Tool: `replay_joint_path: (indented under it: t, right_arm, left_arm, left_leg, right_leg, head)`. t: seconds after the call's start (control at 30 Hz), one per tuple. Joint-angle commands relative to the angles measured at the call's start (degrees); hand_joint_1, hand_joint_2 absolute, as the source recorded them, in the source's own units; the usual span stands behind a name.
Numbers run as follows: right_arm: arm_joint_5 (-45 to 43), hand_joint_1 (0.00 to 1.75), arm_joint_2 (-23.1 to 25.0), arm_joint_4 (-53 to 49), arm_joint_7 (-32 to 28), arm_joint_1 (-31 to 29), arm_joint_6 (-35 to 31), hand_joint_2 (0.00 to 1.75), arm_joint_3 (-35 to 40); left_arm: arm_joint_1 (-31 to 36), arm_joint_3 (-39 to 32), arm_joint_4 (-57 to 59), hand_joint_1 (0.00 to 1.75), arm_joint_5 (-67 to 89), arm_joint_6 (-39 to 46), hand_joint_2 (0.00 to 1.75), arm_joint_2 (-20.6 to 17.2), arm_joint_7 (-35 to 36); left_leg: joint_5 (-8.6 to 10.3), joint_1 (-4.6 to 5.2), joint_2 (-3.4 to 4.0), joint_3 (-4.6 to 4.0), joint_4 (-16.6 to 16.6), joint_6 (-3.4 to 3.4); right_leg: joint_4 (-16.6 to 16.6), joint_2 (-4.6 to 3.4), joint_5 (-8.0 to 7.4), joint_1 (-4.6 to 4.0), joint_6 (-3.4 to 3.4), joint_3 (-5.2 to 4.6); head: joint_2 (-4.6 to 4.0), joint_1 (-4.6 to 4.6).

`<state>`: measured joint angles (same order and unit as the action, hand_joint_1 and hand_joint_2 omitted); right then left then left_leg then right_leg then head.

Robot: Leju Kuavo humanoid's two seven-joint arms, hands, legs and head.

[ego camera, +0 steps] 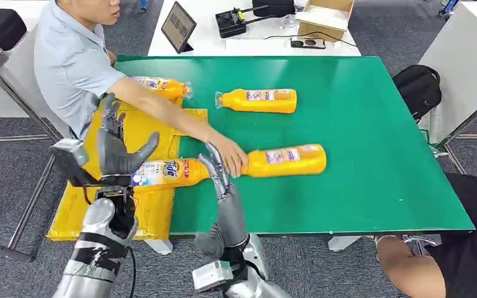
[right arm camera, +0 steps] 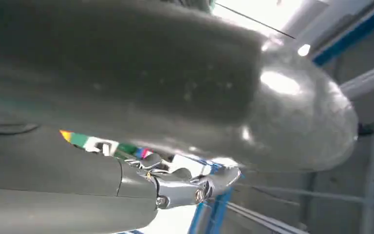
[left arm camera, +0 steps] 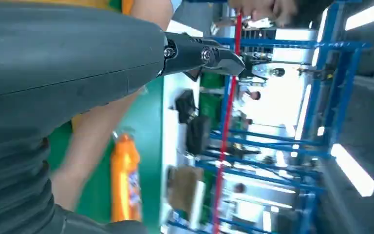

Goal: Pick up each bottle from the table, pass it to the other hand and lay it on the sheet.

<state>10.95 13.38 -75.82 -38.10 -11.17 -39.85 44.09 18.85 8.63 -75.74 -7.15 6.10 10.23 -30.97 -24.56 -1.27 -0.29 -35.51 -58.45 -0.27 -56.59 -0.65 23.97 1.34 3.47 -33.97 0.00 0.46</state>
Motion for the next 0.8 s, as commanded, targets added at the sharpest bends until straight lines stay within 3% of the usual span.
replay_joint_path:
  t: [0.03,0.07,0.1,0.2,0.23,0.37,0.4,0.43,0.6,0.67,0.7,0.8]
  right_arm:
    - [-23.65,0.0,3.35,12.62,-1.15,4.81,14.49,0.0,-14.96]
    - [-23.72,0.0,3.4,13.46,-1.64,4.52,14.96,0.0,-15.5]
    - [-16.49,0.0,3.88,7.88,-1.9,7.09,7.54,0.0,-18.83]
    - [-18.18,0.0,3.46,9.65,-1.7,7.35,6.32,0.0,-20.15]
    - [-15.74,0.0,3.23,8.84,-1.9,7.76,3.13,0.0,-20.14]
    - [-15.7,0.0,3.05,8.43,-1.9,8.09,3.13,0.0,-19.96]
    - [-11.96,0.0,2.55,6.6,-1.9,8.86,-0.15,1.75,-19.77]
    - [-11.11,0.0,1.7,6.13,-1.9,9.42,-0.1,1.75,-19.5]
    - [5.24,0.0,-2.42,3.5,-0.57,10.38,0.44,1.75,-24.82]
    - [13.97,0.0,-3.56,4.05,4.73,10.26,-0.09,1.75,-27.44]
    - [22.78,0.0,-4.93,6.03,9.73,9.62,-0.03,1.75,-27.99]
    - [33.43,0.0,-5.82,9.79,14.87,8.35,-0.14,1.75,-30.28]
  left_arm:
    - [-22.52,-3.39,-22.77,0.0,4.17,22.08,1.75,4.57,-8.5]
    - [-24.21,-3.16,-24.63,0.0,4.32,22.64,1.75,4.05,-8.23]
    - [-25.41,-2.89,-25.37,0.0,-0.29,21.47,1.75,4.35,-6.37]
    - [-27.13,-2.28,-24.96,0.0,0.32,23.79,1.75,4.7,-6.65]
    - [-27.53,-2.17,-24.49,0.0,0.19,24.56,1.75,4.75,-5.93]
    - [-27.3,-1.87,-23.62,0.0,0.13,24.9,1.75,4.77,-6.08]
    - [-26.93,-0.77,-22.64,0.0,0.01,25.13,0.0,4.26,-4.23]
    - [-27.1,0.58,-22.21,0.0,-0.29,23.78,1.75,3.58,-4.21]
    - [-26.52,7.41,-19.51,0.0,11.29,22.8,1.75,0.87,-6.92]
    - [-27.17,8.26,-20.04,0.0,15.72,20.95,1.75,0.05,-5.22]
    - [-27.65,8.44,-20.34,0.0,17.4,19.67,1.75,-0.43,-5.27]
    - [-28.89,8.02,-21.25,0.0,19.17,16.01,1.75,-1.14,-5.27]
  left_leg:
    - [-0.13,0.04,0.2,0.49,0.23,0.13]
    - [-0.13,0.04,0.32,0.44,0.21,0.09]
    - [-0.12,0.03,0.3,0.29,0.15,0.06]
    - [-0.12,0.05,0.05,0.13,0.08,0.08]
    - [-0.16,0.04,-0.06,0.2,0.11,0.09]
    - [-0.13,0.05,-0.08,0.13,0.09,0.09]
    - [-0.11,0.02,-0.1,0.06,0.06,0.08]
    - [-0.15,0.01,-0.07,0.19,0.08,0.1]
    - [-0.06,0.04,-0.24,0.13,0.1,0.1]
    - [-0.05,0.05,-0.3,0.15,0.13,0.13]
    - [-0.07,0.06,-0.3,0.25,0.17,0.15]
    - [-0.07,0.07,-0.17,0.22,0.16,0.12]
  right_leg:
    - [0.27,-0.12,0.04,-0.01,-0.13,0.46]
    - [0.26,-0.26,0.0,0.01,-0.09,0.35]
    - [0.17,-0.24,-0.01,0.0,-0.09,0.24]
    - [0.12,0.05,0.07,0.01,-0.11,0.11]
    - [0.14,0.14,0.15,-0.01,-0.14,0.24]
    - [0.13,0.1,0.1,0.0,-0.12,0.17]
    - [0.12,0.12,0.08,-0.02,-0.1,0.11]
    - [0.14,0.13,0.11,-0.04,-0.17,0.23]
    - [0.16,0.29,0.09,0.0,-0.08,0.19]
    - [0.2,0.36,0.1,0.01,-0.1,0.27]
    - [0.25,0.37,0.11,0.01,-0.12,0.38]
    - [0.23,0.21,0.06,0.03,-0.08,0.31]
  head:
    - [0.0,0.0]
    - [0.0,0.02]
    - [0.0,0.04]
    - [0.0,0.04]
    - [0.0,0.05]
    - [0.0,0.04]
    - [0.0,0.04]
    - [0.0,0.02]
    - [0.0,0.0]
    - [0.0,0.04]
    - [0.0,0.0]
    - [0.0,0.02]
